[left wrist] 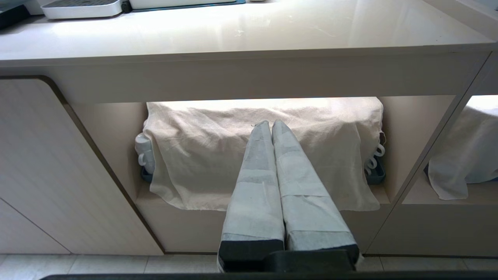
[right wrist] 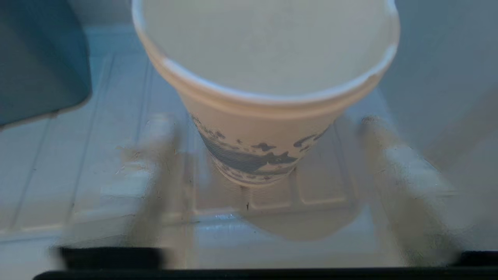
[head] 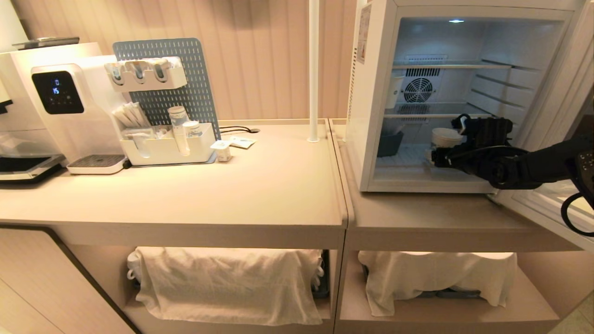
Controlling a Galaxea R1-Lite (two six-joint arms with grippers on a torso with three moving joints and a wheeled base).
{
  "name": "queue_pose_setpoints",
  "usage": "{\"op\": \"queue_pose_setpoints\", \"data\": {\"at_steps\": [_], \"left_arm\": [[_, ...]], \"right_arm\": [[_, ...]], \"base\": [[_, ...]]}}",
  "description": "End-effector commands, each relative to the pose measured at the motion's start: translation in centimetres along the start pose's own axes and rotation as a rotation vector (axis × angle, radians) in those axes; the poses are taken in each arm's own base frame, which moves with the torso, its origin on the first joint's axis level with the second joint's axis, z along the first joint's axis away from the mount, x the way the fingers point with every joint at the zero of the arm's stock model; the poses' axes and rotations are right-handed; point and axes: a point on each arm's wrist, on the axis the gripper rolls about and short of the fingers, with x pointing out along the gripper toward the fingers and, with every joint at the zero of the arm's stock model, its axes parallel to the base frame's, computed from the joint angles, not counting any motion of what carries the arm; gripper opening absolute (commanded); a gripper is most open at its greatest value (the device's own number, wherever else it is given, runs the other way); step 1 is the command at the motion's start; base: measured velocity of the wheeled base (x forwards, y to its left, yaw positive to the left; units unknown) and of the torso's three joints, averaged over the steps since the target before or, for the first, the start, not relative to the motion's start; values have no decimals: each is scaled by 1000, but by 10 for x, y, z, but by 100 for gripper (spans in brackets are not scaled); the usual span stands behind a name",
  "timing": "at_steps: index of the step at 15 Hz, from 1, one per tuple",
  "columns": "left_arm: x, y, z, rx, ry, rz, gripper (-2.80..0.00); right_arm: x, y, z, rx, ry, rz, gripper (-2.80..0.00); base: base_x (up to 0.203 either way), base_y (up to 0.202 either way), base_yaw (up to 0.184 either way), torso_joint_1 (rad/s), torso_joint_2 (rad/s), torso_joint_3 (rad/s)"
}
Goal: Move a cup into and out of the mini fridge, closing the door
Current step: Take the paper cup out of the freezer
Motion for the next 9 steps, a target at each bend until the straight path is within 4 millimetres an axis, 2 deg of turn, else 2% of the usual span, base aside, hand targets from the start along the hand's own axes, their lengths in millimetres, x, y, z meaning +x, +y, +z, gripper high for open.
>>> {"op": "queue_pose_setpoints", "data": {"at_steps": [1,7,9], "left_arm": [[0,0,0,0,0,1,-280],[0,0,0,0,0,1,-280],[0,0,0,0,0,1,-280]], "right_arm": [[0,0,-1,1,0,0,-280],[-7,0,6,-10,-8,7,-280],[-22,-2,12,-16,13,10,-280]], "base": [[0,0,0,0,0,0],[0,0,0,0,0,0],[0,0,0,0,0,0]]}}
